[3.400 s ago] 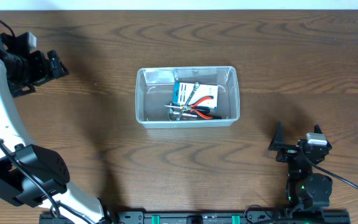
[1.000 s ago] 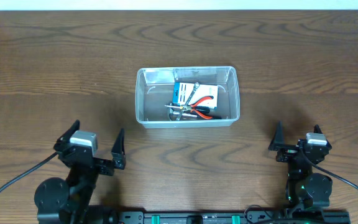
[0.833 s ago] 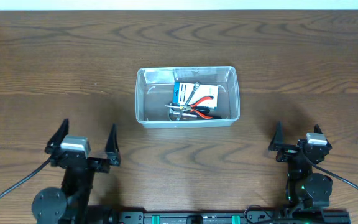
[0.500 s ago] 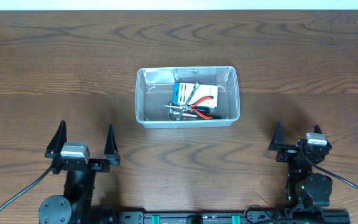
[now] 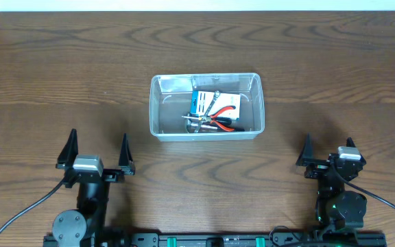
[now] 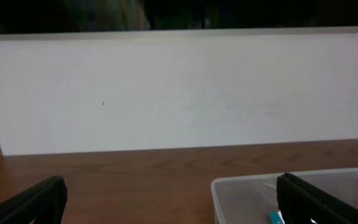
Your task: Pack container
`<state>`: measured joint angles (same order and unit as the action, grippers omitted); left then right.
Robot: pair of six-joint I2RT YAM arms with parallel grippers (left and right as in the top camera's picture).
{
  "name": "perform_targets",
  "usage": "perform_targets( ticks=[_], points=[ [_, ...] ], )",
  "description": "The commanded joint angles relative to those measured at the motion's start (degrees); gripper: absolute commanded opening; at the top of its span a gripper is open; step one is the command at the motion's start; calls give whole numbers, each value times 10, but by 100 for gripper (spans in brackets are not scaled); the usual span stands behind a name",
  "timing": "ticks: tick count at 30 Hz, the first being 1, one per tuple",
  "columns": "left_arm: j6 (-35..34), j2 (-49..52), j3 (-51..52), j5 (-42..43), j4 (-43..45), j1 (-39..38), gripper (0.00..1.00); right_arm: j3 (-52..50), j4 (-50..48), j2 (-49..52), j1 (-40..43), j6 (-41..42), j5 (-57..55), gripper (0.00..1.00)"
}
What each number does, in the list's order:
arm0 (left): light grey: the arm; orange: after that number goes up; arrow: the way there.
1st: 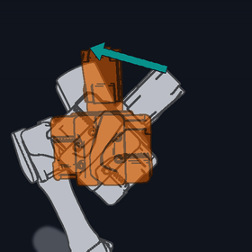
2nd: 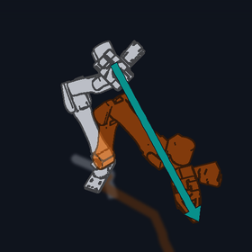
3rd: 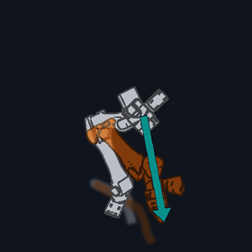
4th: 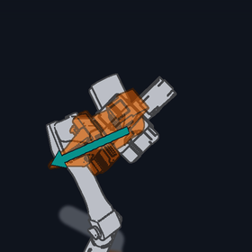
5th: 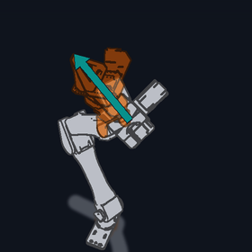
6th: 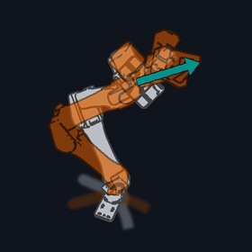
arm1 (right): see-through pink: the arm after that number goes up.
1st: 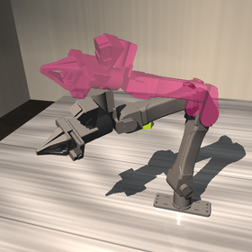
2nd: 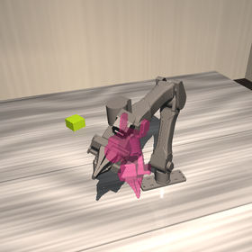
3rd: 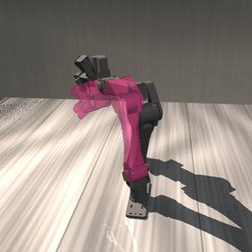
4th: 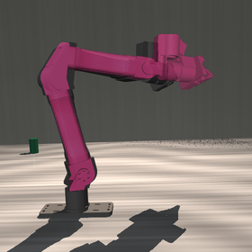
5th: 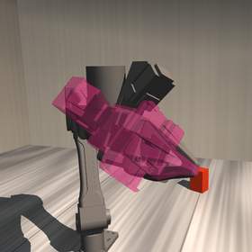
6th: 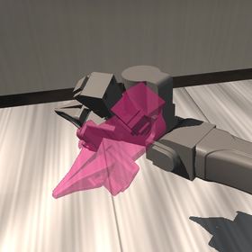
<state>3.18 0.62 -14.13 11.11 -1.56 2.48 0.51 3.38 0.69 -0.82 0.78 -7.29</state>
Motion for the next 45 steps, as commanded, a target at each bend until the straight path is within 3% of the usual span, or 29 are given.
perform_targets(
  ticks=[1, 7, 23, 32, 45],
  points=[
    [-8, -5, 24, -19, 10, 3, 98, -2, 1, -3, 4, -7, -2, 99],
    [-80, -5, 65, -80, 30, 9, 98, -2, 1, -3, 4, -7, -2, 99],
    [-80, -5, 138, -84, 43, 24, 98, -2, 1, -3, 4, -7, -2, 99],
    [-73, -5, 139, -92, -23, 24, 98, -2, 1, -3, 4, -7, -2, 99],
    [-73, -4, 139, -92, -24, 24, 98, -2, 1, -3, 4, -7, -2, 99]
  ],
)
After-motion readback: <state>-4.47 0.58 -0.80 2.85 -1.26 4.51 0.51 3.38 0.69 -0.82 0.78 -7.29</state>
